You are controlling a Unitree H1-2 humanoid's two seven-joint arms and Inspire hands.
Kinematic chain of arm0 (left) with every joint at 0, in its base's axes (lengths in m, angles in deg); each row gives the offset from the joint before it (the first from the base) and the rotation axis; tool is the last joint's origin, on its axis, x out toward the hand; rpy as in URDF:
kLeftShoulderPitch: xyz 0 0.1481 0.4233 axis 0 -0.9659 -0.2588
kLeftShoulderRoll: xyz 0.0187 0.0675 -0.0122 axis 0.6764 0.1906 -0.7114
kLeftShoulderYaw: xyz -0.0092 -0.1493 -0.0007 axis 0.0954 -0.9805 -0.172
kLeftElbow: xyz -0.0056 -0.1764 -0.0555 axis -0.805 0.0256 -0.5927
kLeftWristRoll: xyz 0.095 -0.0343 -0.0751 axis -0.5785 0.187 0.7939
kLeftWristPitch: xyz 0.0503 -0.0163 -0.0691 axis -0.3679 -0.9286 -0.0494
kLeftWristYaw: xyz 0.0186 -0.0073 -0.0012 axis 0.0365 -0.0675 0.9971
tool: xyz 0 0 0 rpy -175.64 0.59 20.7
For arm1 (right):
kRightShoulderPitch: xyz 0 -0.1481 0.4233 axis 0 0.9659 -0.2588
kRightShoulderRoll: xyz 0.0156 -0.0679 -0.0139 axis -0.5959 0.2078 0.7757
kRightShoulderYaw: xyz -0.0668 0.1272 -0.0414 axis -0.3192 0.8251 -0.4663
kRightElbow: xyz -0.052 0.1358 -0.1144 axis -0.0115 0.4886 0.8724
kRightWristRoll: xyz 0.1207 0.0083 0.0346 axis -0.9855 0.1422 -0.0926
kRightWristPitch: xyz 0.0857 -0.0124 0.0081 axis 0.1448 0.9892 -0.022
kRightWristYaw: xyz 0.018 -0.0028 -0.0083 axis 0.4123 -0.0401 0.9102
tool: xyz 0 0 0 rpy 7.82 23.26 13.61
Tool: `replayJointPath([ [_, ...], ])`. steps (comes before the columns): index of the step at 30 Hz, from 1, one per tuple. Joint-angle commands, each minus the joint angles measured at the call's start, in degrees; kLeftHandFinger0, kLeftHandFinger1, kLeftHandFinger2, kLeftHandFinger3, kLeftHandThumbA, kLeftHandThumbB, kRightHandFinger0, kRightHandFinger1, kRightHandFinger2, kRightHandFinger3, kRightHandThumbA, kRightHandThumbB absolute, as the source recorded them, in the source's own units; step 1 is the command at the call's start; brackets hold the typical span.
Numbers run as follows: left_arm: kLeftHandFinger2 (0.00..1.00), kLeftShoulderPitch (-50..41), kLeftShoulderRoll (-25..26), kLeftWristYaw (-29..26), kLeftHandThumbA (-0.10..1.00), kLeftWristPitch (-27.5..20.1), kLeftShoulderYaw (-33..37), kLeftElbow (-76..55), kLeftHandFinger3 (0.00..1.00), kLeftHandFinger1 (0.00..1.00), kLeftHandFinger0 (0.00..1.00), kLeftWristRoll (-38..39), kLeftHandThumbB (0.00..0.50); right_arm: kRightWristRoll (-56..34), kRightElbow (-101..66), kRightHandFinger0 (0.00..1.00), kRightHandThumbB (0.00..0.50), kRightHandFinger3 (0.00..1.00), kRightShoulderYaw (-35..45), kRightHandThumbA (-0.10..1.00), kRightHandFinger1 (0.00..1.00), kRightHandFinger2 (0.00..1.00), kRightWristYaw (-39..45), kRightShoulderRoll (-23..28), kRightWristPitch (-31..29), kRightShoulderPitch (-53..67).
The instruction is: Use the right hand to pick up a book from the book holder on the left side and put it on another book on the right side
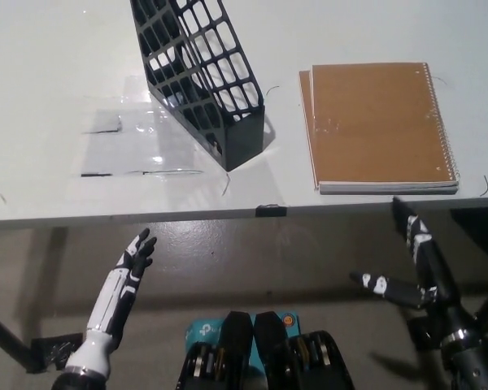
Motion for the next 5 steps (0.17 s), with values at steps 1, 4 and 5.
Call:
replayJointPath([
  [1, 1.0, -0.87, 0.69, 0.96, 1.0, -0.04, 0.77, -2.78, 1.0, 1.0, 1.0, 0.39, 0.24, 2.12, 0.76, 1.0, 0.259, 1.0, -0.61, 1.0, 1.0, 1.0, 2.11, 0.22, -5.35, 1.29],
  [4, 1.0, -1.08, 0.94, 1.21, 1.0, 0.11, 1.0, -3.01, 1.0, 1.0, 1.0, 0.09, 0.242, 2.31, 0.75, 1.0, 0.272, 1.0, -0.67, 1.0, 1.0, 1.0, 2.51, -0.14, -4.16, 2.22],
  [5, 1.0, -1.08, 0.94, 1.21, 1.0, 0.11, 1.0, -3.01, 1.0, 1.0, 1.0, 0.09, 0.242, 2.31, 0.75, 1.0, 0.272, 1.0, -0.67, 1.0, 1.0, 1.0, 2.51, -0.14, -4.16, 2.22],
])
